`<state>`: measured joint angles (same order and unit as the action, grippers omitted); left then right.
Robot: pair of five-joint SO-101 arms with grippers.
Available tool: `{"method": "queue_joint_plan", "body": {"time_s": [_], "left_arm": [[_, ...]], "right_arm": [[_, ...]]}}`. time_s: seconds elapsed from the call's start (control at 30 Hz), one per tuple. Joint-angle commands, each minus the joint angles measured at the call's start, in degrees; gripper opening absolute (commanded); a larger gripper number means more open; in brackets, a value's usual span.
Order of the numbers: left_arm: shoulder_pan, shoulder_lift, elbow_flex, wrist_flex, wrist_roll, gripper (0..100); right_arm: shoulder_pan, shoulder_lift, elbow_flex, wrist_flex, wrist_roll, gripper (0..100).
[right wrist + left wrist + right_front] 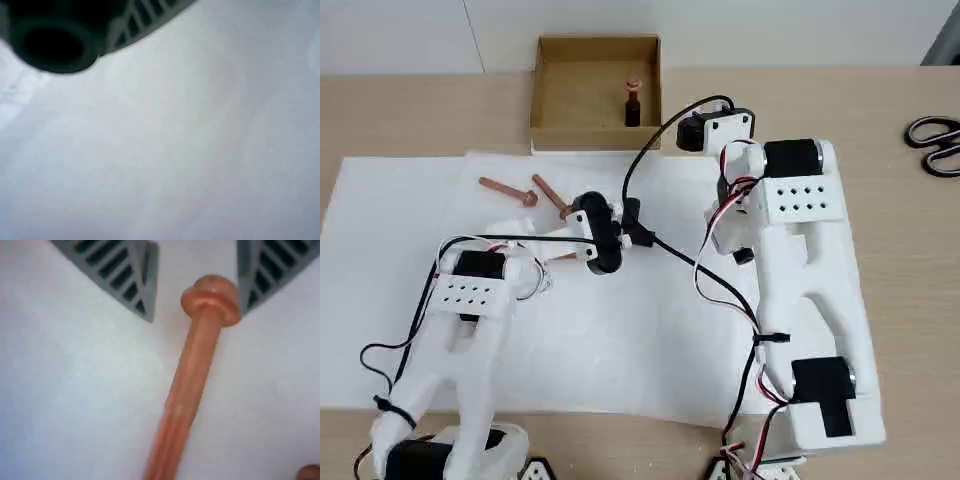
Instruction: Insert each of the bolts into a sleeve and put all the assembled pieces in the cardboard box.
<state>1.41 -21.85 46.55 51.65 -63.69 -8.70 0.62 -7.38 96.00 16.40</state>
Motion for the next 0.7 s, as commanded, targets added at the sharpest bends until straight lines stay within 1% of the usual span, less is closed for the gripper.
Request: {"method": "queue_joint_plan", "body": {"time_s": [0.0,0.13,0.27,0.4,0.5,0.67], "left_arm": [[-0.1,-0.3,-0.3,0.4,0.0,11],[-0.2,-0.7,-2.9,0.6,6.5,11],[-1.6,-0.7,-11.6,5.5,16.8,11],[-4.5,-0.7,-21.8,11.2,27.3,11],[-6.4,-0.7,-28.5,19.0,33.0,11],[-8.0,-0.4,-40.7,34.4,37.4,11]], "right_arm": [[0.5,-3.8,-2.5,0.3,-0.5,0.4],[0.5,-3.8,-2.5,0.3,-0.5,0.4],[0.5,-3.8,-2.5,0.3,-0.5,0.4],[0.6,-3.8,-2.5,0.3,-0.5,0.4],[2.0,-3.8,-2.5,0.2,-0.5,0.4],[5.7,-3.8,-2.5,0.2,-0.7,0.4]]}}
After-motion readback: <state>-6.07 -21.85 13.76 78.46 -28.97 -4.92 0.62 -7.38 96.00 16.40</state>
